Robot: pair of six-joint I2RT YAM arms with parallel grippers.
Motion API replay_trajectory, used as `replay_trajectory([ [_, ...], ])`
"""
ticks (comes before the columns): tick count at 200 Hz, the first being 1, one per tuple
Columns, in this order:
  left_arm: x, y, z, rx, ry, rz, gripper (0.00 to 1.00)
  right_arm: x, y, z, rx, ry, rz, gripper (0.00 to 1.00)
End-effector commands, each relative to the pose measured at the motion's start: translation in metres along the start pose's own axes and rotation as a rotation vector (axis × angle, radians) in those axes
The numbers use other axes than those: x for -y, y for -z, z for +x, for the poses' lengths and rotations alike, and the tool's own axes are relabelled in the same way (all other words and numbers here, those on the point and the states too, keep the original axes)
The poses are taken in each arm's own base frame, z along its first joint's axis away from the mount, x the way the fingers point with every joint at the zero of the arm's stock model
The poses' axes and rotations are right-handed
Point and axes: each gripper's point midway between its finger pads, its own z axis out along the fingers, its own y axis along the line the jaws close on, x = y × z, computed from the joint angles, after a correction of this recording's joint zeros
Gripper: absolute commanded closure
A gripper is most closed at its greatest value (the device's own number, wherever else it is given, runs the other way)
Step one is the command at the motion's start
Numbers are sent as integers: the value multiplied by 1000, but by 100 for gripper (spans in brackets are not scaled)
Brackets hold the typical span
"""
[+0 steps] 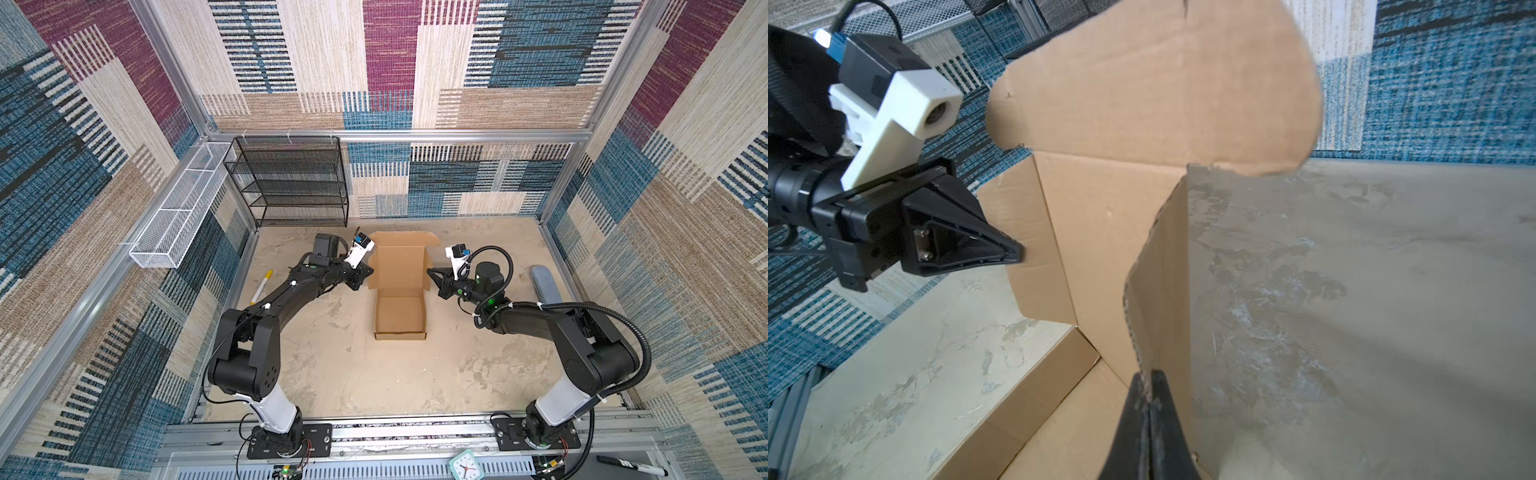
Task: Fold the paper box
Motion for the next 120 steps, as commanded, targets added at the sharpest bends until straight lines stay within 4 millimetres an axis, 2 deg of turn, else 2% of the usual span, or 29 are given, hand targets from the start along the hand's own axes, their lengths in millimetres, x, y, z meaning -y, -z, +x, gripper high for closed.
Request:
replay_trajectory([
  [1,-4,7,-24,94,55,-88,100,-4,2,-6,40,5,24,100],
  [21,1,9,-25,138,84,-137,100,-9,3,-5,51,2,45,100],
  [66,18,5,-15,192,97,-230,100,-20,3,-3,61,23,106,100],
  [102,18,21,-11,284,150,-306,100,-24,10,5,71,25,125,100],
  [120,27,28,-13,344,162,-294,100,-31,14,7,84,33,115,100],
])
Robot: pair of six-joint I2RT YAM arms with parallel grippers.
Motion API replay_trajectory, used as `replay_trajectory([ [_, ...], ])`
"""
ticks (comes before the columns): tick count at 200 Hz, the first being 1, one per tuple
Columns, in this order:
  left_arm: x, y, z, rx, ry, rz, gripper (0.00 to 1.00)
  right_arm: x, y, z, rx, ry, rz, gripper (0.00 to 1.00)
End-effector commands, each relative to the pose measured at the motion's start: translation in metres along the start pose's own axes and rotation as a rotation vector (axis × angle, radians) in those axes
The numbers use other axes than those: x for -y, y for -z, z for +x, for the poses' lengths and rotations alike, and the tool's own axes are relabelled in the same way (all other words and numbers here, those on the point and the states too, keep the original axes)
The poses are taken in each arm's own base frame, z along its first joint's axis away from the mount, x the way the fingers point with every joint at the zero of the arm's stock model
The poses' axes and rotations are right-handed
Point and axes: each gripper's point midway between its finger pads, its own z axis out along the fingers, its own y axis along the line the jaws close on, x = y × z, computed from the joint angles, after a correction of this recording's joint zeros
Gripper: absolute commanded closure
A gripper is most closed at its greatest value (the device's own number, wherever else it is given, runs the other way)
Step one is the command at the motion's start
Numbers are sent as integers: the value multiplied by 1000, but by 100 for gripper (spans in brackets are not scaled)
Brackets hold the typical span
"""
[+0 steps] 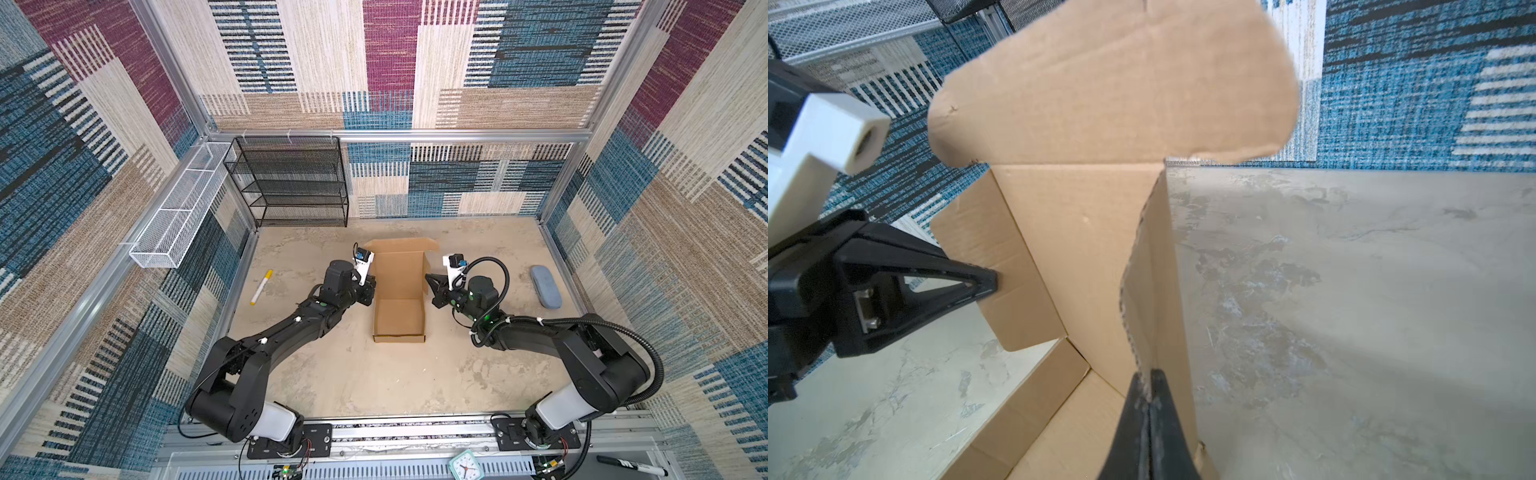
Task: Fold the paper box
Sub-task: 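Drag the brown box toward the robot with both grippers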
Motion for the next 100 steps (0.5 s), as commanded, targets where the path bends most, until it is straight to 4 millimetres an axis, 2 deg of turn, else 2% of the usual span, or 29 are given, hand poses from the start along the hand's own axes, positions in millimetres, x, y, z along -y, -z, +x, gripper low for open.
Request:
replay_trajectory([
  [1,3,11,-30,165,53,-14,100,-8,5,-2,28,6,-13,100],
  [57,25,22,-14,225,58,-12,100,-28,12,1,58,43,19,100],
  [100,38,34,-9,257,28,-16,100,-35,21,10,62,50,22,100],
])
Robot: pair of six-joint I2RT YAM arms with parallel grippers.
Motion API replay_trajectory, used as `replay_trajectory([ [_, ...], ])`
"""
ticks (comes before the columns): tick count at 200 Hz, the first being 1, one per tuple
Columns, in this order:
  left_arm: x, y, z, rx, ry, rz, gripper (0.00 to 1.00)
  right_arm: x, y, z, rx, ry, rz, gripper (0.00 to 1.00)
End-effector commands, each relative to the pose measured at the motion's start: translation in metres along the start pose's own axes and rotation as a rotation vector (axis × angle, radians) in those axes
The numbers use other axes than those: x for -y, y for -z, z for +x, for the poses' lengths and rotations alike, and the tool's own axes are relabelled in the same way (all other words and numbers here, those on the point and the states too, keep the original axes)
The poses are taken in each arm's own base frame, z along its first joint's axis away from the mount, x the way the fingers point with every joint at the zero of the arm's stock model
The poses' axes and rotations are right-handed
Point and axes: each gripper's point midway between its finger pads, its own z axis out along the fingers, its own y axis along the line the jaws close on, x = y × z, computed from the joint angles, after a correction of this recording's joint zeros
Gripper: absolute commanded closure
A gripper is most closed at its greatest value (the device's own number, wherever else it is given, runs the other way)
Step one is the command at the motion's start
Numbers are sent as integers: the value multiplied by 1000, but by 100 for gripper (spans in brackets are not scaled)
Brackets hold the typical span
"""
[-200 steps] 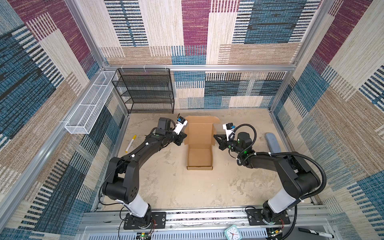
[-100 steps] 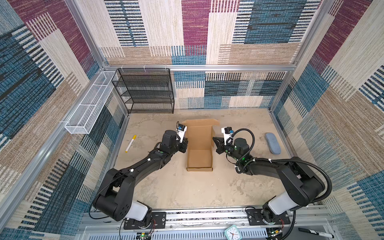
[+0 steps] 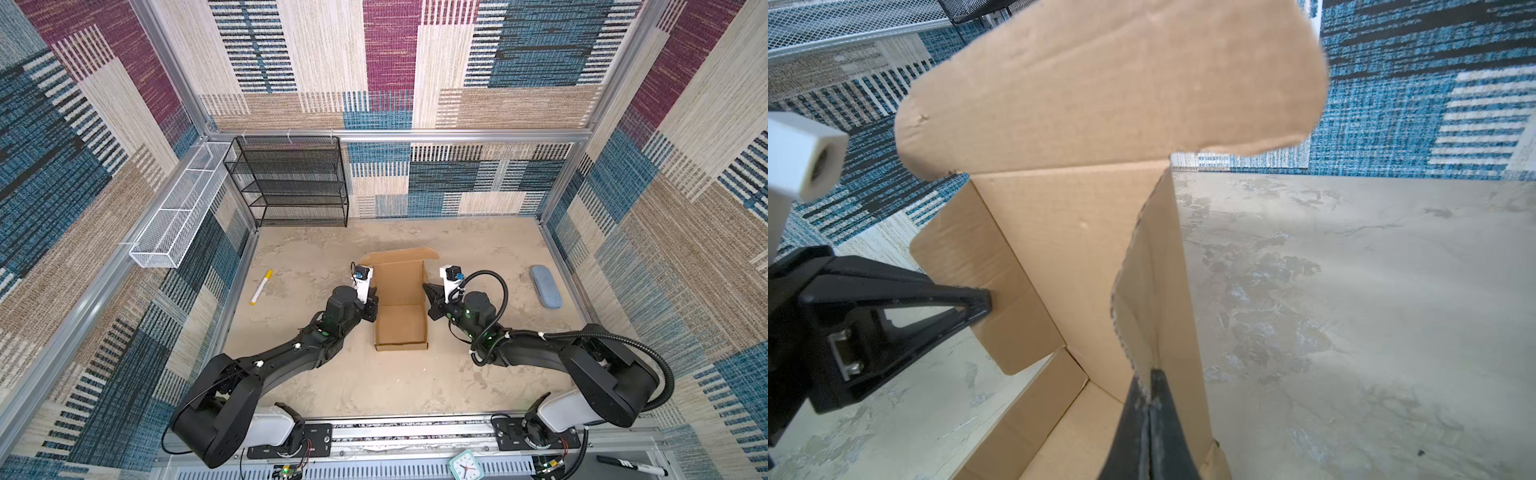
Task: Fold the paper box
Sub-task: 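Drag the brown box toward the robot with both grippers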
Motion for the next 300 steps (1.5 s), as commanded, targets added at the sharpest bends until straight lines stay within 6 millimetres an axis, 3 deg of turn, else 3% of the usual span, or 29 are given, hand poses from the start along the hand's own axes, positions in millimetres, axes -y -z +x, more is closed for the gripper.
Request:
replay_trajectory([
  [1,13,8,-28,126,2,34,100,-9,4,-1,20,10,-26,100],
  [9,18,12,-36,166,-3,49,100,-9,4,2,14,12,-23,100],
  [71,32,31,-19,229,-55,49,100,-18,15,14,20,14,-22,100],
  [174,47,46,15,265,-75,73,100,-28,46,38,11,30,-16,100],
  [222,51,51,42,242,-78,84,100,-30,54,49,0,36,-7,100],
  [300,67,53,67,217,-131,79,100,-35,65,63,-15,20,5,100],
])
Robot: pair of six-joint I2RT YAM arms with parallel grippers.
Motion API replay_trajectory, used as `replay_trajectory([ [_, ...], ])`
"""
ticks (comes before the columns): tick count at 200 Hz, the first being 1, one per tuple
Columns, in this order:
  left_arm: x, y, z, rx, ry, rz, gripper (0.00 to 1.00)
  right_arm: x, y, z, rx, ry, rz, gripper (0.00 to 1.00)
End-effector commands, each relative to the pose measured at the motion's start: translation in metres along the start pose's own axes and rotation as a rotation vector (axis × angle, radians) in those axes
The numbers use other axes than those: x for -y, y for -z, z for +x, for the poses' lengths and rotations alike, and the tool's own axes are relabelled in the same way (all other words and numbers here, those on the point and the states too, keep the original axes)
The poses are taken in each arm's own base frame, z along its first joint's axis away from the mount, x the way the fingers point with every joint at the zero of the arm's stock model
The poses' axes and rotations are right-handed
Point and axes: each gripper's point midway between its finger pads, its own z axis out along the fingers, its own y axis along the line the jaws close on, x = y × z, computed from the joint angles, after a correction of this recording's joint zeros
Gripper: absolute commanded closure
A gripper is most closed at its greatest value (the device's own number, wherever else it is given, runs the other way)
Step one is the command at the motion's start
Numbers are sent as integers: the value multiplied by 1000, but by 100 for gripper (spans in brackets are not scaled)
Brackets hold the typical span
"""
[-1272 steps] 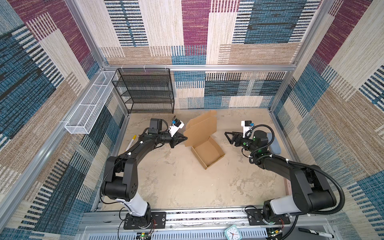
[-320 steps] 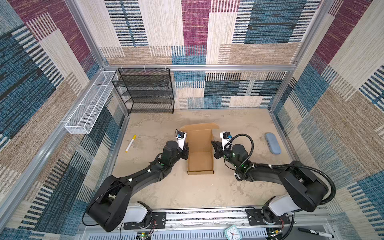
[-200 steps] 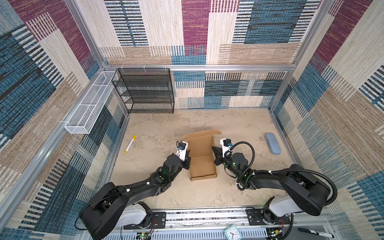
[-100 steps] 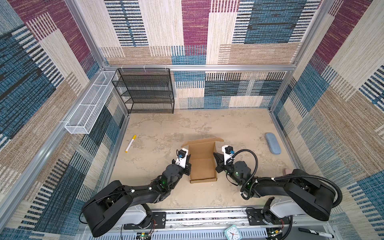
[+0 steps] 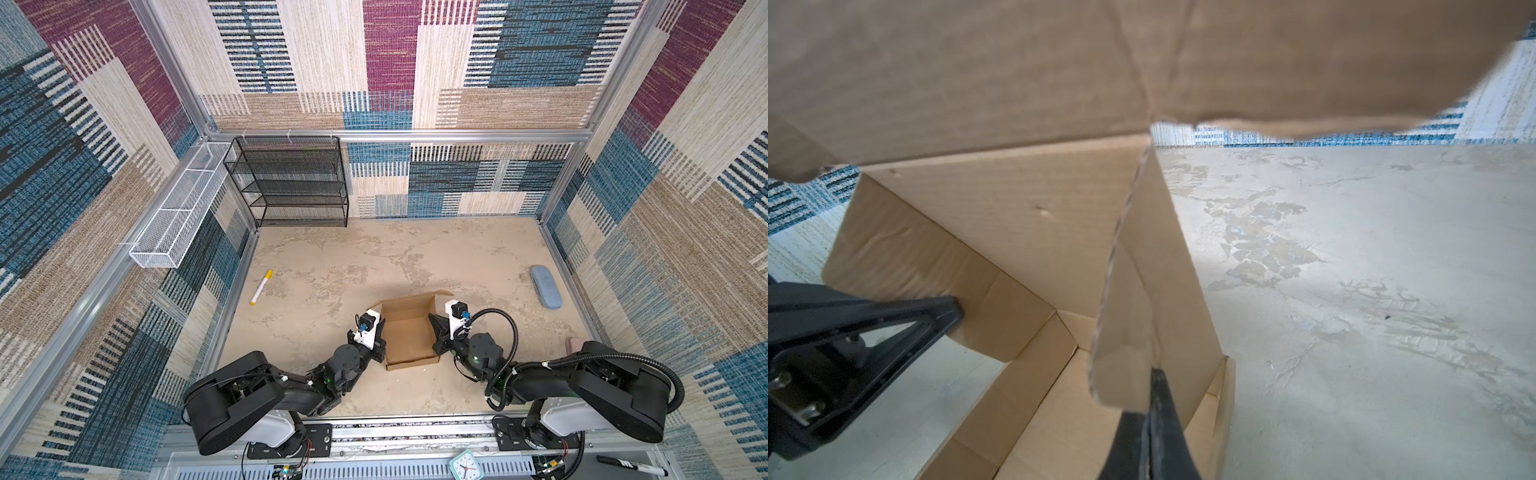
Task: Fold the paper box
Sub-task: 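Drag the brown box toward the robot with both grippers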
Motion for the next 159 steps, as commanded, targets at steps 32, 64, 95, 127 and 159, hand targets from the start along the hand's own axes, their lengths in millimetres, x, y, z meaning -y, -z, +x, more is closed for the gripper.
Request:
replay_trajectory([
  [32,18,3,23,-30,-59,34,100,-10,10,20,-50,-11,-31,100],
  [64,20,2,29,-29,-97,14,100,-6,19,25,-61,-16,-17,100],
  [95,23,2,32,-36,-111,32,100,-2,27,25,-62,-21,-3,100],
  [127,25,1,43,-67,-130,43,100,4,38,28,-64,-30,15,100],
  [159,24,2,48,-78,-141,29,100,4,43,32,-67,-34,26,100],
])
